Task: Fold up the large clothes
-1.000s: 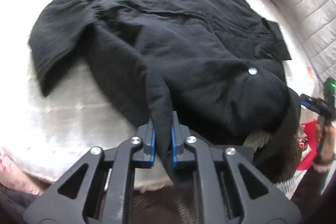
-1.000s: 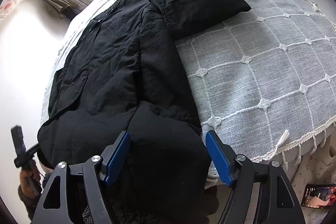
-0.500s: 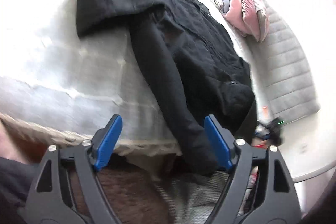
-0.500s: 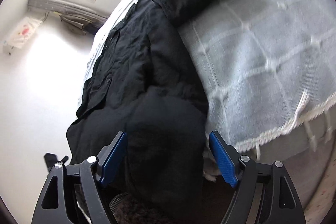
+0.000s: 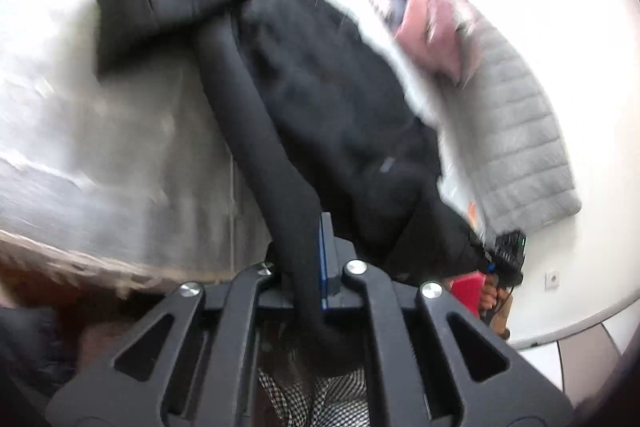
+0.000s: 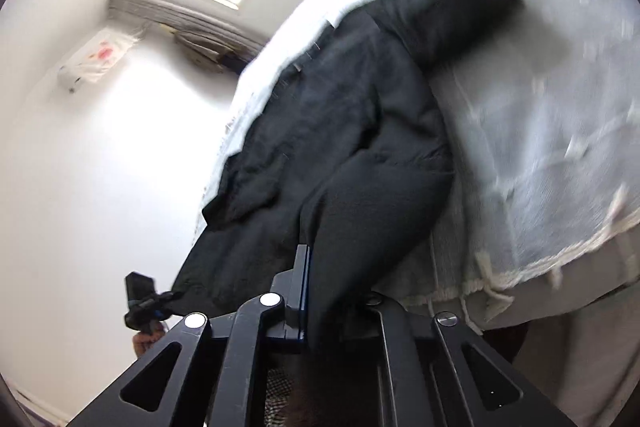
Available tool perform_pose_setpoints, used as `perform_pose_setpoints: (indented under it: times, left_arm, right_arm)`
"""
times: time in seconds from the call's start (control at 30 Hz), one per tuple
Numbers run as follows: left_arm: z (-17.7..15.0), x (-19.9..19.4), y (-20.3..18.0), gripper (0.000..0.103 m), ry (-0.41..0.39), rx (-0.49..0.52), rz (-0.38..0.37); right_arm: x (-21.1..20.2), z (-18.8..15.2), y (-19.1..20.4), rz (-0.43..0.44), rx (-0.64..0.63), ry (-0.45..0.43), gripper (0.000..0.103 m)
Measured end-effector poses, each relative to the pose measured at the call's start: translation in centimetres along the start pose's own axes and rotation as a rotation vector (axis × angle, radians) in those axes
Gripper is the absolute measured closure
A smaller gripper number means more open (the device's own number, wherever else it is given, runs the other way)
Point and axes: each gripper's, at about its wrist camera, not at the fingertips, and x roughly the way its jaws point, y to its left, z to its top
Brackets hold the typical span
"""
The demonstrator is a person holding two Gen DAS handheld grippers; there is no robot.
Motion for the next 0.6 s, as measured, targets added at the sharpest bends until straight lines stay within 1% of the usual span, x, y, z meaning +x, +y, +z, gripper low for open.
perform_pose_setpoints:
  times: [0.03, 0.07, 0.1, 0.13, 0.17, 0.2, 0.23, 0.27, 0.3, 0.33, 0.4, 0.43, 0.47, 0.5, 0.57, 0.6]
  left_arm:
    - [0.1, -1.7, 0.1, 0.096, -0.035, 0.009, 0.018]
    - [0.1, -2.7, 0.5, 0.096, -0.042, 0.020, 0.052]
    - [0.0, -3.0, 1.1, 0.096, -0.024, 0.025, 0.099]
    - [-0.4, -2.6, 1.8, 0.096, 0.007, 0.026, 0.156]
    - [-0.9, -1.6, 2.8, 0.096, 0.061, 0.031, 0.240]
    - [-1.6, -0.4, 3.8, 0.095, 0.112, 0.037, 0.315]
    - [-1.9, 0.4, 4.7, 0.095, 0.142, 0.032, 0.357]
    - [-2.2, 1.4, 5.5, 0.094, 0.170, 0.016, 0.389]
    - [-2.4, 2.1, 5.9, 0.092, 0.187, 0.007, 0.414]
    - [-2.5, 2.2, 6.3, 0.090, 0.182, 0.005, 0.432]
    - [-2.4, 1.8, 5.5, 0.080, 0.137, 0.030, 0.468]
    - [-2.2, 1.3, 4.9, 0.074, 0.104, 0.054, 0.483]
    - [-2.0, 0.6, 4.4, 0.057, 0.074, 0.072, 0.486]
    - [-1.7, 0.0, 4.0, 0.040, 0.041, 0.092, 0.487]
    - [-0.8, -1.5, 3.0, 0.029, -0.041, 0.150, 0.500]
    - [-0.3, -1.9, 2.4, 0.024, -0.074, 0.179, 0.519]
  right_arm:
    - [-1.2, 0.3, 0.9, -0.035, -0.029, -0.020, 0.096]
    - [-1.9, 0.5, 1.4, -0.084, -0.053, -0.023, 0.096]
    - [-2.1, 0.6, 1.5, -0.138, -0.076, -0.015, 0.096]
    - [-1.7, 0.5, 1.6, -0.239, -0.100, 0.012, 0.096]
    - [-0.8, 0.3, 1.2, -0.322, -0.111, 0.055, 0.096]
    - [0.2, 0.1, 0.7, -0.383, -0.117, 0.098, 0.096]
    - [1.6, -0.3, 0.1, -0.452, -0.123, 0.154, 0.096]
    - [3.7, -0.8, -0.8, -0.538, -0.128, 0.227, 0.096]
    - [4.5, -1.1, -1.6, -0.577, -0.128, 0.261, 0.094]
    - [5.4, -1.2, -2.2, -0.612, -0.117, 0.284, 0.094]
    - [5.8, -0.7, -2.1, -0.639, -0.101, 0.270, 0.093]
    - [5.6, -0.4, -1.8, -0.646, -0.103, 0.256, 0.089]
    - [5.3, 0.0, -1.2, -0.662, -0.111, 0.234, 0.088]
    - [4.8, 0.5, -0.8, -0.674, -0.122, 0.213, 0.085]
    - [3.4, 1.6, 0.9, -0.702, -0.155, 0.134, 0.074]
    - [2.5, 1.9, 1.1, -0.708, -0.162, 0.107, 0.060]
